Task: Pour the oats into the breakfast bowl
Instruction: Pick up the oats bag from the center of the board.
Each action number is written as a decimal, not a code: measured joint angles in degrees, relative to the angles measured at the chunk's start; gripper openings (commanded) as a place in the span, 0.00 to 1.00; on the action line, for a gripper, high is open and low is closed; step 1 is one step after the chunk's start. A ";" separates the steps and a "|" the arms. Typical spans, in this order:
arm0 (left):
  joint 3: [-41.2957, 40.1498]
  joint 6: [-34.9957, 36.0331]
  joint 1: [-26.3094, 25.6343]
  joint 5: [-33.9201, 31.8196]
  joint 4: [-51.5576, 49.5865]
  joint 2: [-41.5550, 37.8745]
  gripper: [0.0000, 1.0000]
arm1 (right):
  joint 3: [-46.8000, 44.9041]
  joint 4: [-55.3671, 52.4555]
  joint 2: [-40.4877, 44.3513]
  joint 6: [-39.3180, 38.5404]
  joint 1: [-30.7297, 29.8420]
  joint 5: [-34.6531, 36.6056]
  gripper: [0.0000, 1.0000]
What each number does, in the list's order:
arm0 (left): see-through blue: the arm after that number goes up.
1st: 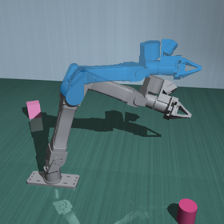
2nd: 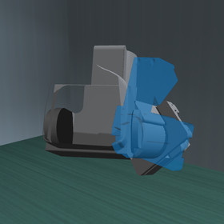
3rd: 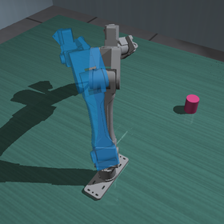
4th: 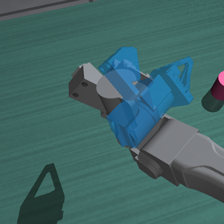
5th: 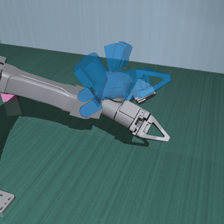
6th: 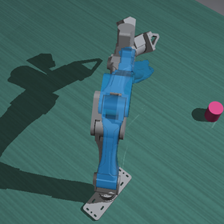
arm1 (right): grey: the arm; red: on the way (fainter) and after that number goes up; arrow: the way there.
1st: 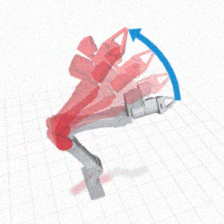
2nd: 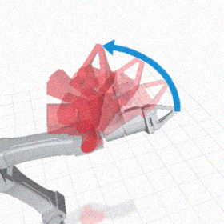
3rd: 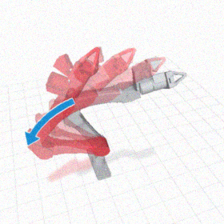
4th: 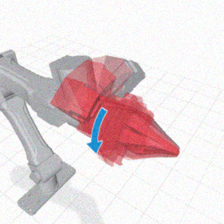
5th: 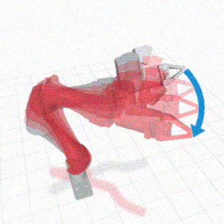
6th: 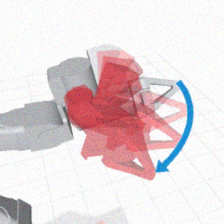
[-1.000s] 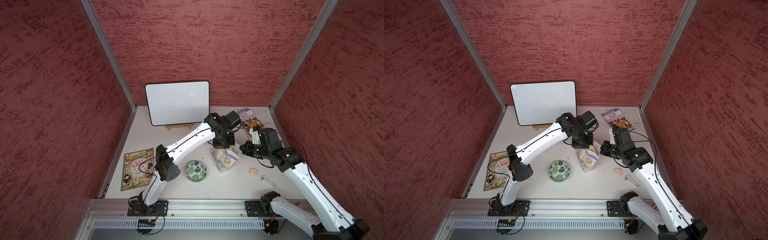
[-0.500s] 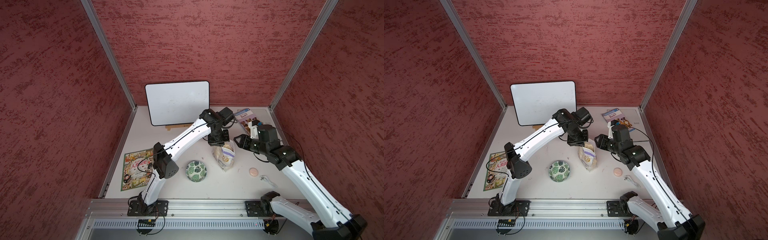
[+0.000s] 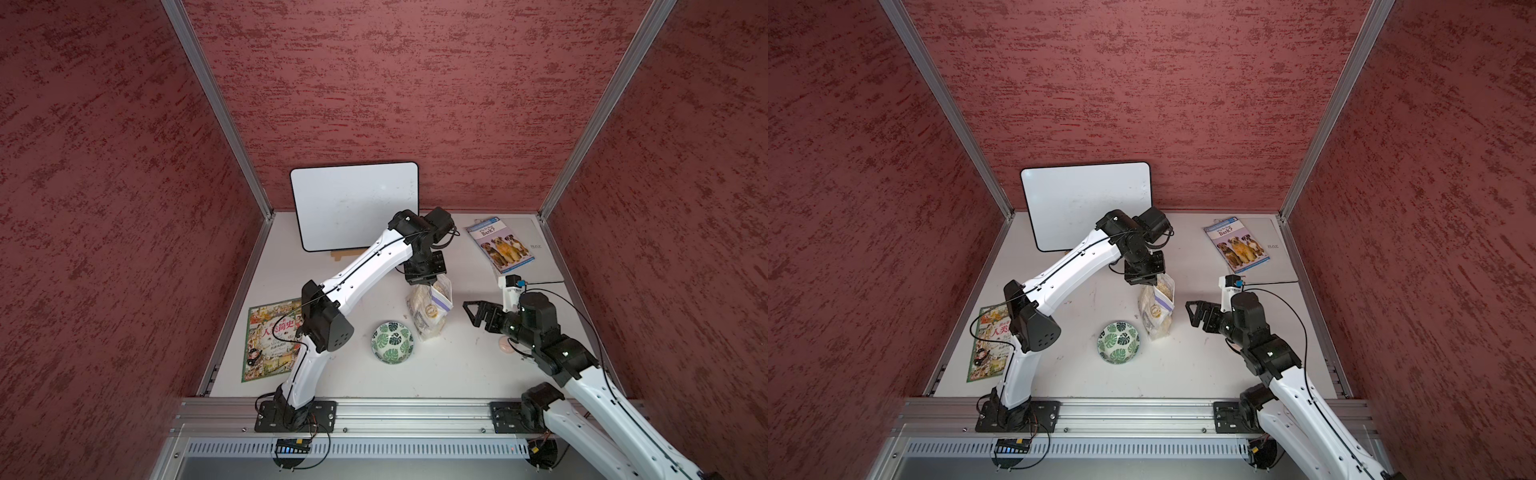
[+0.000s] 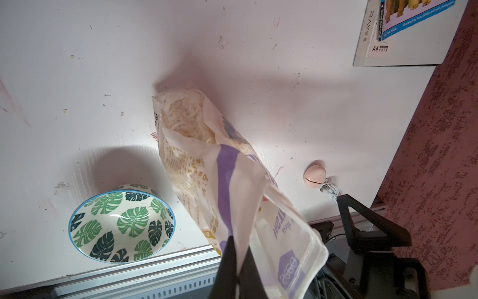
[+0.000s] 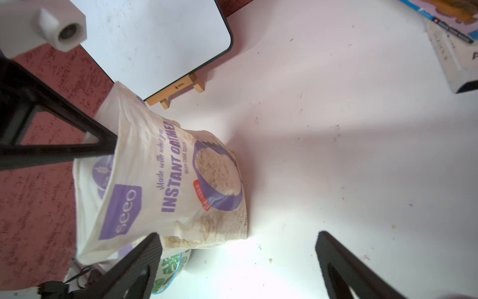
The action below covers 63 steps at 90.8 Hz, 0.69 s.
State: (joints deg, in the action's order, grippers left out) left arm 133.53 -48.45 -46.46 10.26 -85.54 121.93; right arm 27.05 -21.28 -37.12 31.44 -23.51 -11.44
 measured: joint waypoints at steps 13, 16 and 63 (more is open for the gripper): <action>-0.15 -0.79 1.29 0.26 0.83 0.00 0.00 | -7.32 8.68 2.19 -1.95 -2.78 1.01 0.99; -0.15 -0.83 1.64 0.24 1.01 0.00 0.00 | -8.92 10.36 2.54 -2.23 -3.54 1.53 0.99; -0.61 -2.10 4.28 0.24 3.19 0.00 0.00 | -17.77 33.07 -9.60 -12.37 -18.25 16.48 0.99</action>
State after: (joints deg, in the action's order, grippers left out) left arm 132.92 -50.54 -42.17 10.50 -82.35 121.93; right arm 9.28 11.79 -46.72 19.07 -41.76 5.04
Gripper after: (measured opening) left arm 0.037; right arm 0.988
